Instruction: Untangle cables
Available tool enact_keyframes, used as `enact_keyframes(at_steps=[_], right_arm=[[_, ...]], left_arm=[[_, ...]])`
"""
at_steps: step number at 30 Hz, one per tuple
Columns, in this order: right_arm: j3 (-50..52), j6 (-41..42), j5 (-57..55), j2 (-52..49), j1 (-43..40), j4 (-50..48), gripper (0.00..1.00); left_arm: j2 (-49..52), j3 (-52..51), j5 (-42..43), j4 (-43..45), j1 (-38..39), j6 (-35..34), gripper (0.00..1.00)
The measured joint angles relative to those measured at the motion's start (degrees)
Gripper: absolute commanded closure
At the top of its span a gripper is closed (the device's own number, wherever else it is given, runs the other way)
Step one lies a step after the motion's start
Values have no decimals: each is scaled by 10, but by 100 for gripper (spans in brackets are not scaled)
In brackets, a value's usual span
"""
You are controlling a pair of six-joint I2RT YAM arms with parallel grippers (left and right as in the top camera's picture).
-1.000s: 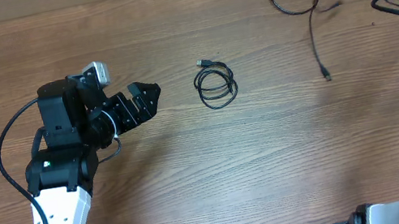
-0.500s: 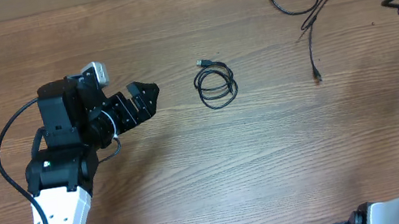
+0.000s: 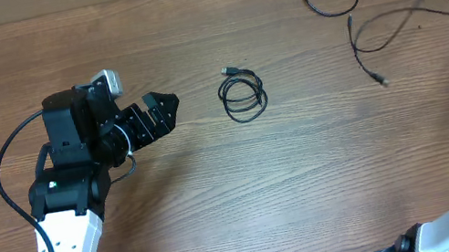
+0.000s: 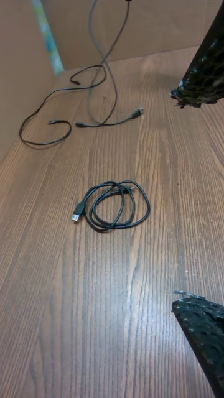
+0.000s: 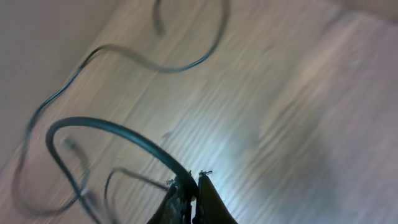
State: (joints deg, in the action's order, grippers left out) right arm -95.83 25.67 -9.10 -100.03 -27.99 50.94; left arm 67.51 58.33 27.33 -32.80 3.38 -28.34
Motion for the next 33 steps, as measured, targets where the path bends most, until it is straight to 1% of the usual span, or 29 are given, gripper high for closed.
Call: enact_keyframes(at_steps=[1,2,4,5,6,7,9,10,13,20,25,33], right_arm=[[0,1,-8,0,-9,-4,82],[0,1,-14,0,-17,-10,75],[0,3,-22,0,-29,-20,55],[0,-2,-26,0,-35,-23,43],[0,2,-30,0,-37,-26,37],[0,0,-32,0,-39,-27,32],[0,-2,-32,0,-39,-28,28],[0,-2,-30,0,-39,-28,24],[0,-3,-11,0,-38,-25,11],[0,-4,30,0,-35,21,9],[2,-3,37,-13,-34,7,8],[18,-3,61,-129,-30,-34,3]], left_arm=[[0,0,0,0,0,0,0],[0,0,0,0,0,0,0],[0,0,0,0,0,0,0],[0,0,0,0,0,0,0],[0,0,0,0,0,0,0],[0,0,0,0,0,0,0],[0,0,0,0,0,0,0],[0,0,0,0,0,0,0],[0,0,-1,-1,0,0,0],[0,0,-2,-8,0,0,0],[0,0,-2,-9,0,0,0],[0,0,-2,-9,0,0,0]])
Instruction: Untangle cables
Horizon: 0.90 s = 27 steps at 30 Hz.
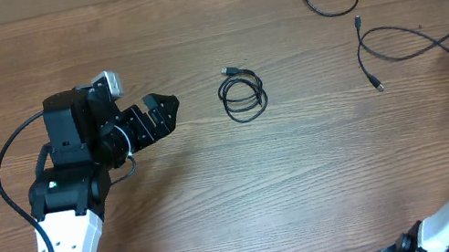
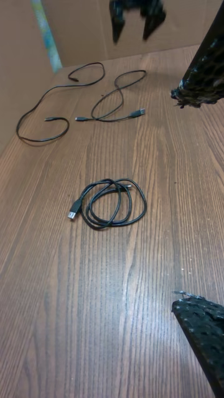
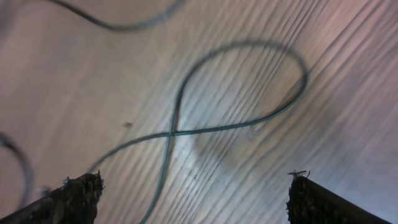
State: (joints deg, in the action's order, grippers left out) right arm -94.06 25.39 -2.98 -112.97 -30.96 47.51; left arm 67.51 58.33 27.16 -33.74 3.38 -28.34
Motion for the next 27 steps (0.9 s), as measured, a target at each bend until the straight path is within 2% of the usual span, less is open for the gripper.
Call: enact_keyframes(at_steps=[5,14,15,20,22,25,27], right_arm=[[5,0,2,-50,2,-32,1],[5,0,-18,-90,0,-40,3],[5,0,-21,-96,-1,-41,10],[5,-2,-30,-120,-15,-42,66],[5,1,-30,-124,-24,-42,82],[5,5,-33,-125,-42,-42,96],[5,8,-34,-125,-55,-40,96]], left_arm=[[0,0,0,-4,0,0,0],[0,0,0,-4,0,0,0],[0,0,0,-4,0,0,0],[0,0,0,-4,0,0,0],[0,0,-1,-5,0,0,0],[0,0,-1,-5,0,0,0],[0,0,-2,-4,0,0,0]])
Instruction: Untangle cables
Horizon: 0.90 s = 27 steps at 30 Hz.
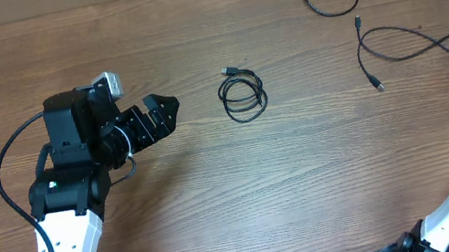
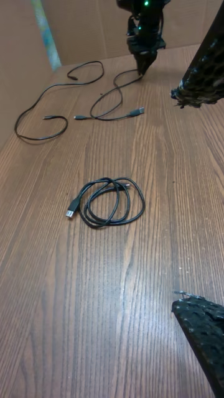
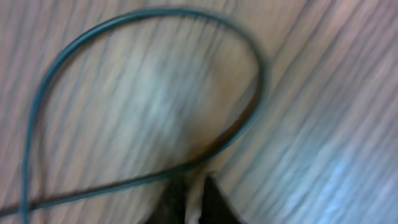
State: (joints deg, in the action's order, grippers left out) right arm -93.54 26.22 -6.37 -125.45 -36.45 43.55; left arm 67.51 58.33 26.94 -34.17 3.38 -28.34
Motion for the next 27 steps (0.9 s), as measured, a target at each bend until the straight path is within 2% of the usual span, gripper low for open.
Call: enact_keyframes(at_steps=[15,27], right_arm=[[-2,33,-3,-16,-17,13,96],[-3,38,17,-27,-17,-50,96]], left_arm=[[0,0,0,1,0,0,0],[0,0,0,1,0,0,0]])
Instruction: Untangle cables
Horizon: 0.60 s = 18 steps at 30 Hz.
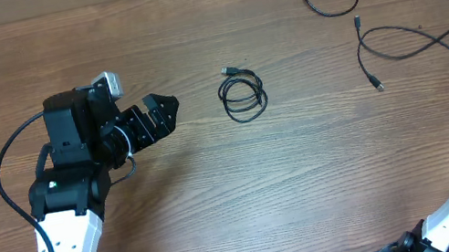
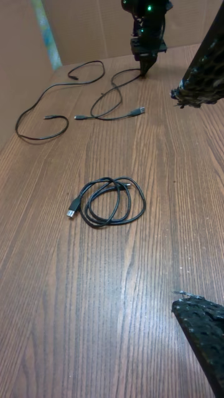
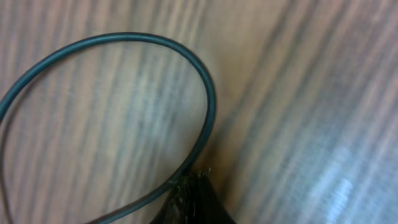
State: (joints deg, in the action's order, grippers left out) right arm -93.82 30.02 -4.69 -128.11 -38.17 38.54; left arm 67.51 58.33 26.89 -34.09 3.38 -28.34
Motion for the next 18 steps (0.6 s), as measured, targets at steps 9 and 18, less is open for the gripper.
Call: enact_keyframes(at_steps=[9,18], right_arm=[[0,1,54,-8,0,-46,95],[0,-38,97,-11,0,-65,87]], left_arm=[[0,0,0,0,0,0,0],[0,0,0,0,0,0,0]])
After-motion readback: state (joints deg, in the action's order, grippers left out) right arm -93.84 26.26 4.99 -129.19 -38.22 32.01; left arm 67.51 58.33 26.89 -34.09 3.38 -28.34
